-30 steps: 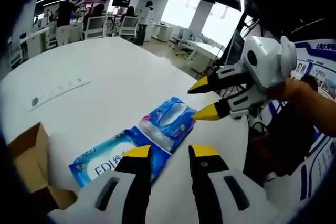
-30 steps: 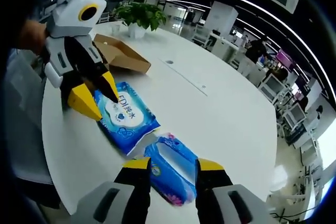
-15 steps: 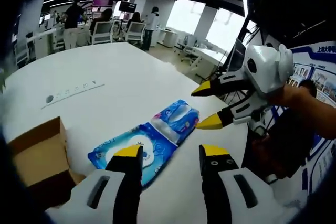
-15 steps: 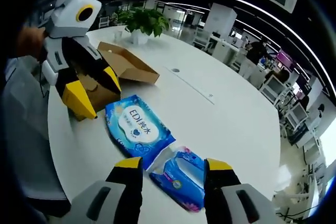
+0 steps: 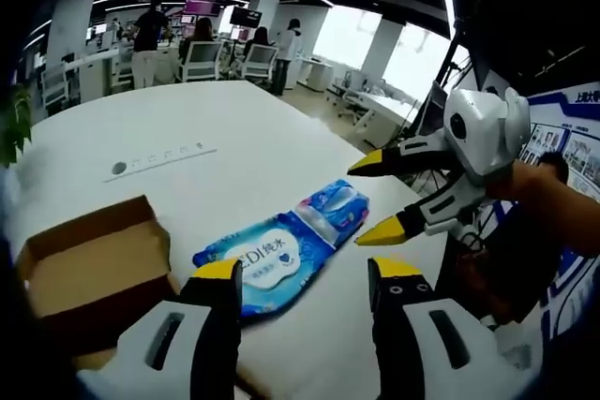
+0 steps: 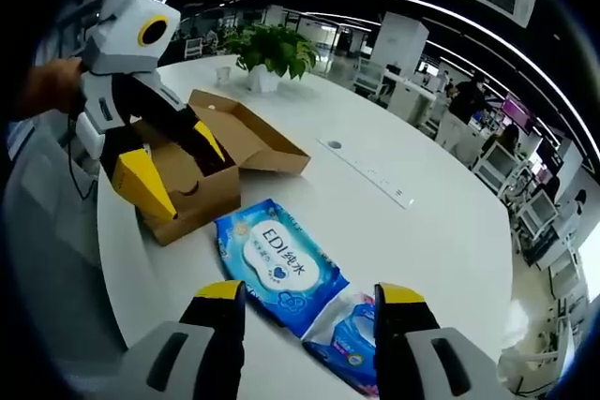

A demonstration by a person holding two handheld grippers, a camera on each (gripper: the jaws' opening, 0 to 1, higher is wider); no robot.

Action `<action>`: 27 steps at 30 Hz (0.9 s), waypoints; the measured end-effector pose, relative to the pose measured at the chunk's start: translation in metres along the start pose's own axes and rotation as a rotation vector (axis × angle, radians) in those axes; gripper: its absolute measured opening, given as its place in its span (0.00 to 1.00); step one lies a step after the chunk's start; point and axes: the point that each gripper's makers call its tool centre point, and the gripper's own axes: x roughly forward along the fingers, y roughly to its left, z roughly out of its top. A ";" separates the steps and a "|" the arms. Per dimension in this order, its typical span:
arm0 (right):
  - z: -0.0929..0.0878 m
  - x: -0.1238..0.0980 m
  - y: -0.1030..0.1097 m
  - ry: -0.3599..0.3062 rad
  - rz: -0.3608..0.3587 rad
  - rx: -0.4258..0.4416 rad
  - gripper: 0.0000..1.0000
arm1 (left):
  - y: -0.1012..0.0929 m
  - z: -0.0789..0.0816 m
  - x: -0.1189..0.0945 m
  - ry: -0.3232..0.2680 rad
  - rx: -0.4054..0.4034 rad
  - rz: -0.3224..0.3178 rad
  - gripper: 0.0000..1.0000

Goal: Operate the shoe box by opening the lid, removing the specified soft item, and placing it in the target area until the item is outside and the box remains undamaged.

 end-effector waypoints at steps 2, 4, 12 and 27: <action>0.003 0.001 0.007 -0.003 0.011 -0.001 0.56 | 0.004 0.001 -0.006 -0.006 0.001 0.007 0.61; 0.007 0.002 0.011 -0.007 0.015 0.005 0.58 | 0.007 0.001 -0.013 -0.012 0.004 0.014 0.62; 0.026 0.004 0.029 -0.037 0.028 0.038 0.63 | 0.026 -0.003 -0.040 -0.032 -0.002 0.054 0.67; 0.051 0.008 0.060 -0.070 0.088 0.046 0.73 | 0.052 -0.023 -0.078 -0.062 0.003 0.107 0.82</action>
